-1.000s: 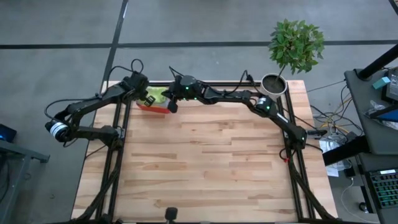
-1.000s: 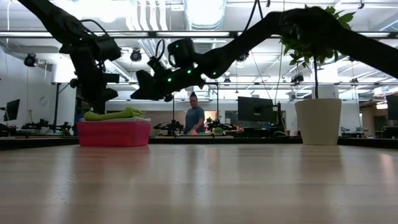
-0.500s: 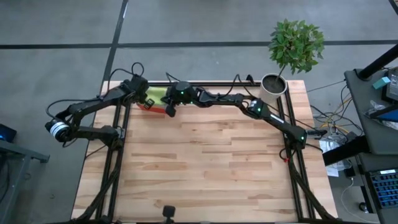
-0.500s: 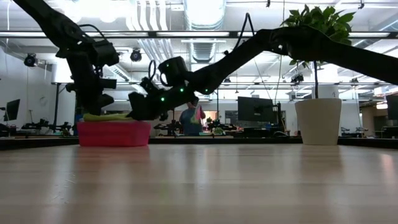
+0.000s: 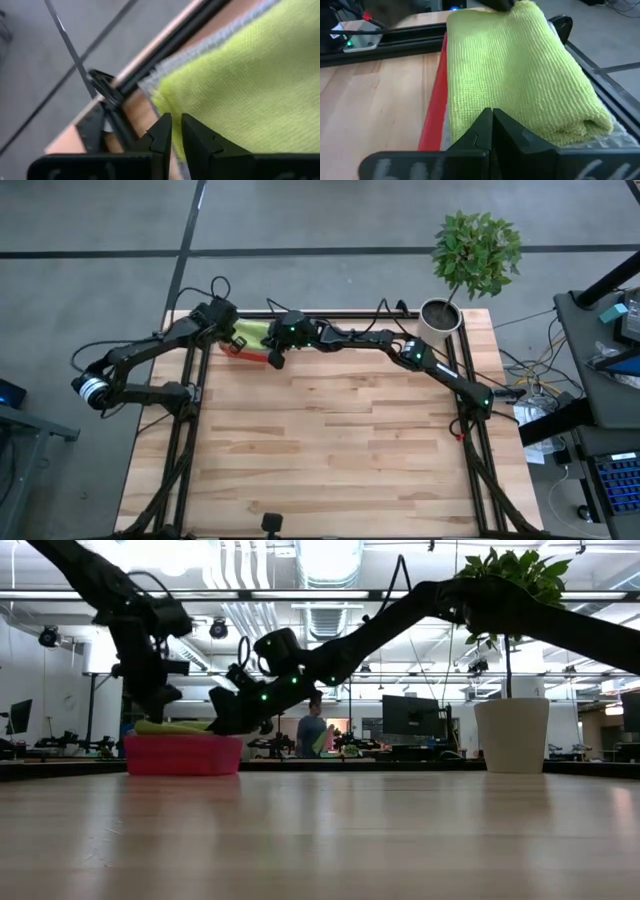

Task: Fold microfiber towels
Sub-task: Put the folded light green microfiber cloth into the red bin

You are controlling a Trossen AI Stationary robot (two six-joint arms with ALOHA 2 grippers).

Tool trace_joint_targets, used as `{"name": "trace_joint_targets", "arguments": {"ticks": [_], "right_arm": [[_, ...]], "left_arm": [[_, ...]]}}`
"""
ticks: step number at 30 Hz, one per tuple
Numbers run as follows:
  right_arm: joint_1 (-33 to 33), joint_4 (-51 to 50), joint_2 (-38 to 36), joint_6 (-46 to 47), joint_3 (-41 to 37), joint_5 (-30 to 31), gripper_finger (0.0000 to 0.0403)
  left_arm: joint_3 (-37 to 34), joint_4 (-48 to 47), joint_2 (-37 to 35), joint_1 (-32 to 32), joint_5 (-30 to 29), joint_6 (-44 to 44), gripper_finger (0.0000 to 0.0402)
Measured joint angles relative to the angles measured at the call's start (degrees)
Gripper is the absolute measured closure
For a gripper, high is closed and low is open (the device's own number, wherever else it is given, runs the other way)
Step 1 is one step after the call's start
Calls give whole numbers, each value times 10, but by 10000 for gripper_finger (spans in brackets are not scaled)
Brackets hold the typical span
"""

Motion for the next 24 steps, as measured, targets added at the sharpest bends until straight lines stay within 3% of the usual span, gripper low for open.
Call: {"name": "trace_joint_targets", "arguments": {"ticks": [4, 8, 14, 19, 24], "right_arm": [[0, -14, -22, -13, 0, 0, 394], [-1, -9, -37, -26, 0, 0, 394], [-13, 13, -40, -35, 0, 5, 394], [-30, 35, -37, -31, 0, 7, 394], [-39, 59, -32, -24, 0, 1, 394]], "left_arm": [[23, -25, -32, -1, 2, 20, 373], [29, -24, -71, -2, 22, -16, 373], [28, -74, -107, -6, 108, -112, 373], [18, -173, -109, -17, 119, -145, 373], [6, -158, -86, -17, 111, -146, 373]]}}
